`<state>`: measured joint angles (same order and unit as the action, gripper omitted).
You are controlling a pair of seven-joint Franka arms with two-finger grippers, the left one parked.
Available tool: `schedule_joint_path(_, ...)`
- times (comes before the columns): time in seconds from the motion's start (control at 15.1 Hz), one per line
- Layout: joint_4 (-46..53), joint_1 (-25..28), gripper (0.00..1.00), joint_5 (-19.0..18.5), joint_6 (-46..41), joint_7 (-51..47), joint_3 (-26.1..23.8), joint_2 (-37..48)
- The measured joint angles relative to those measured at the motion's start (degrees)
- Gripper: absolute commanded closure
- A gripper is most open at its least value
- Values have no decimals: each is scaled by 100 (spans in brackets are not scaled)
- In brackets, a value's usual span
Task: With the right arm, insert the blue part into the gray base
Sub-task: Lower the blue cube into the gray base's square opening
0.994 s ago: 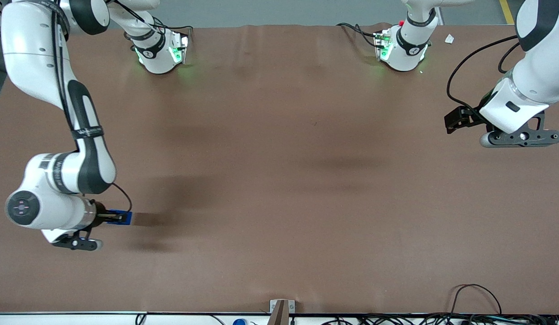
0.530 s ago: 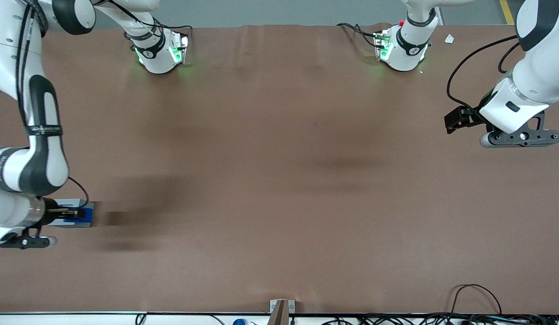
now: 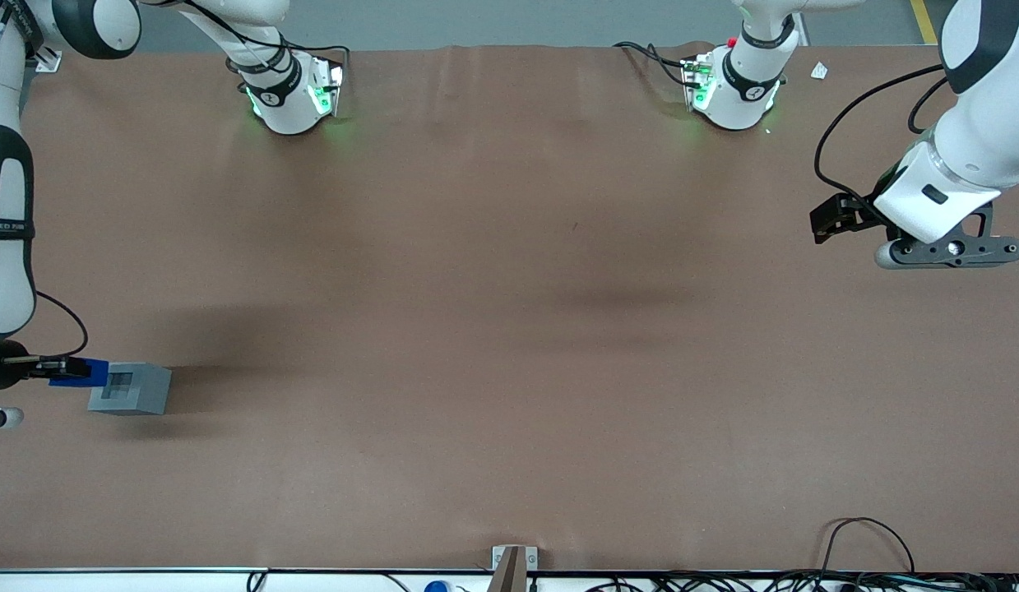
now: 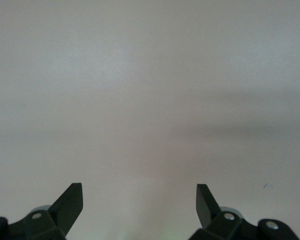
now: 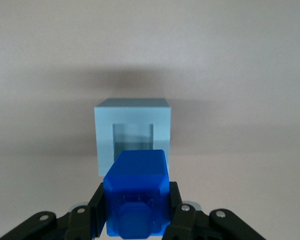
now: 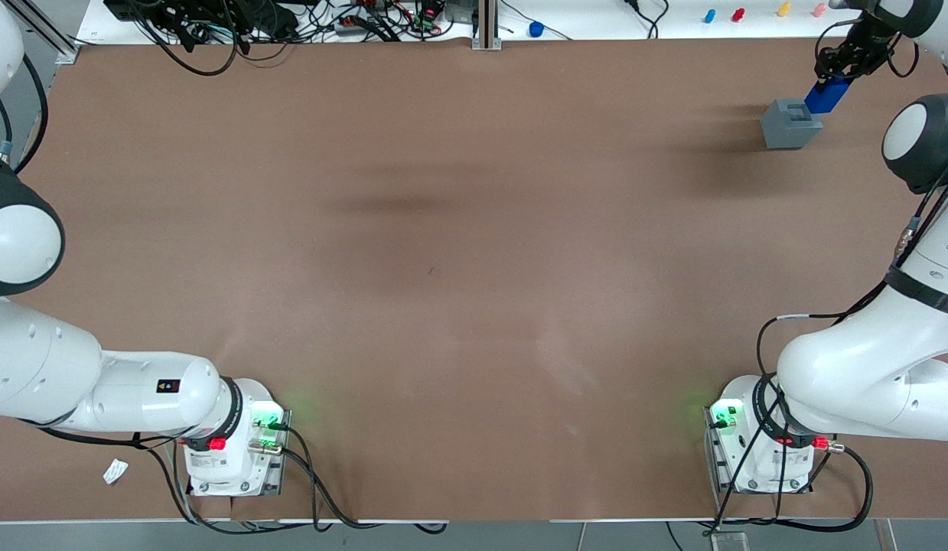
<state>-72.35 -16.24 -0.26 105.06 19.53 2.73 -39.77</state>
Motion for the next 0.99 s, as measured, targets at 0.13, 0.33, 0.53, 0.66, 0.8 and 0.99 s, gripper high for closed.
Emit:
schedule_joint_path(0.13,-18,-64,100,172,-12,43,-3,0)
schedule_joint_path(0.33,-186,-74,100,243,336,43,-16,66)
schedule_joint_path(0.53,-549,-74,100,244,682,43,-32,230)
schedule_joint_path(0.66,-830,-74,100,245,1002,43,-35,335)
schedule_joint_path(0.8,-1120,-74,100,246,1286,42,-37,427)
schedule_joint_path(0.99,-1336,-74,100,246,1410,41,-38,493)
